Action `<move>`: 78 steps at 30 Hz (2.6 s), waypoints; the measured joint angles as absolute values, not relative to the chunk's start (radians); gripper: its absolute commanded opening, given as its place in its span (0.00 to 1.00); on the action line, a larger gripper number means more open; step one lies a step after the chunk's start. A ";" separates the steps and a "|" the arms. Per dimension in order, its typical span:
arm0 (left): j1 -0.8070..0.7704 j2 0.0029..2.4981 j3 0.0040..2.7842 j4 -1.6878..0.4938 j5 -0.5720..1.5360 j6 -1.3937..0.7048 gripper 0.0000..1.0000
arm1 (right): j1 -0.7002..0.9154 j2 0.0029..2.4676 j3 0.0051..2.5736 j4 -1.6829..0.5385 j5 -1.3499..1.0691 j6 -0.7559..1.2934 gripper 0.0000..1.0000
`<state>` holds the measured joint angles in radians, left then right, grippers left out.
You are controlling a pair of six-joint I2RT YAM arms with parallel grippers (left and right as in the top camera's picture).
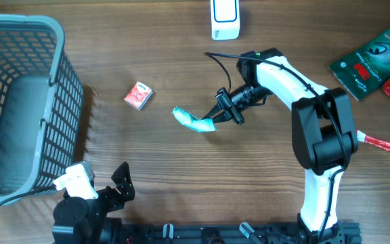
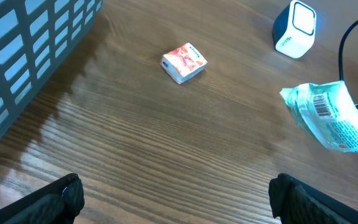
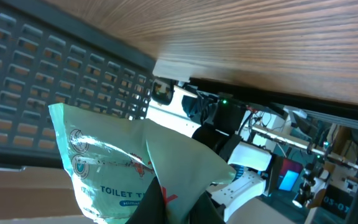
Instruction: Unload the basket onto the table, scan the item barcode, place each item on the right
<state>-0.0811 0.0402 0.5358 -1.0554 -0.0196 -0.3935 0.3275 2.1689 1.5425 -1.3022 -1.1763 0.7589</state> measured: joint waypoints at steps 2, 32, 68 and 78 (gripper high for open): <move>-0.081 0.040 0.536 -1.055 -0.020 -0.393 1.00 | 0.327 2.169 1.542 -1.369 -1.195 0.705 0.04; -0.081 0.040 0.536 -1.055 -0.020 -0.393 1.00 | 0.335 2.167 1.542 -1.508 -1.123 1.058 0.05; -0.081 0.040 0.536 -1.055 -0.020 -0.393 1.00 | 0.088 2.167 1.542 -1.604 -0.598 0.749 0.04; -0.081 0.040 0.536 -1.055 -0.020 -0.393 1.00 | 0.036 2.122 1.567 -1.595 -0.430 0.558 0.04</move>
<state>-0.0811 0.0402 0.5358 -1.0554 -0.0200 -0.3935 0.0364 2.1220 1.5665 -1.5951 -0.4305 0.5583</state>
